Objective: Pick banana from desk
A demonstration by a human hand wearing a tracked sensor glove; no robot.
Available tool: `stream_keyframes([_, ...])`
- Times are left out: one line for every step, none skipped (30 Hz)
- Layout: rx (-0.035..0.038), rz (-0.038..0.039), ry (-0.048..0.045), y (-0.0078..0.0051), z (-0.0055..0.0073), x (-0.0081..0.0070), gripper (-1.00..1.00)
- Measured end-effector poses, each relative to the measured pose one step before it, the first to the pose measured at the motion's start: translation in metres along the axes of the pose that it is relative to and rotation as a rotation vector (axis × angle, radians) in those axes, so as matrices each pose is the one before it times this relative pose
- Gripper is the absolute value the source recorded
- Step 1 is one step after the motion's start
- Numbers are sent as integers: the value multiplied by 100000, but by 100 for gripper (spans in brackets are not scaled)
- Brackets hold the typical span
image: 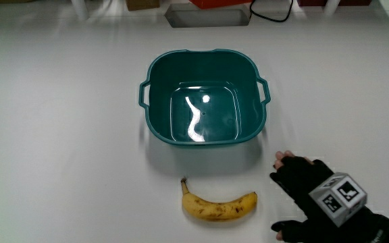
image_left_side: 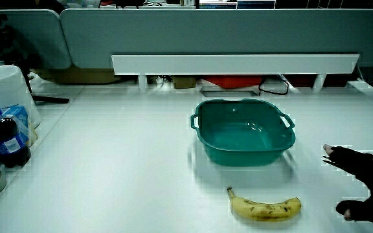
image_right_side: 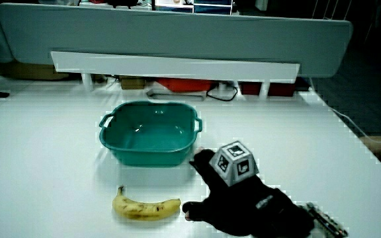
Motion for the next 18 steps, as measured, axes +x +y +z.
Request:
stream_keyframes([-2758, 843, 759, 309, 414, -602, 0])
stream_keyframes([-628, 1668, 659, 366, 70, -467, 0])
stream_keyframes([-628, 1668, 659, 374, 70, -461, 0])
stream_keyframes([-628, 1668, 659, 381, 69, -455, 0])
stream_keyframes([-549, 1068, 200, 434, -136, -380, 0])
stream_keyframes([-549, 1067, 200, 439, -135, -375, 0])
stream_keyframes([-549, 1068, 200, 444, -133, -370, 0])
stream_keyframes([-549, 1068, 200, 449, -131, -365, 0])
stream_keyframes([2433, 3691, 5230, 332, 199, -538, 0])
stream_keyframes([2291, 1665, -2347, 442, -456, -180, 0])
stream_keyframes([1315, 2212, -355, 331, -199, -289, 0])
stream_keyframes([-1404, 11, -3073, 369, -423, -147, 0])
stream_keyframes([-458, 743, -130, 274, -150, -188, 0])
stream_keyframes([-458, 743, -130, 276, -148, -187, 0])
stream_keyframes([-458, 743, -130, 278, -147, -185, 0])
stream_keyframes([-458, 743, -130, 280, -145, -183, 0])
stream_keyframes([-458, 743, -130, 282, -144, -181, 0])
stream_keyframes([-458, 743, -130, 284, -142, -179, 0])
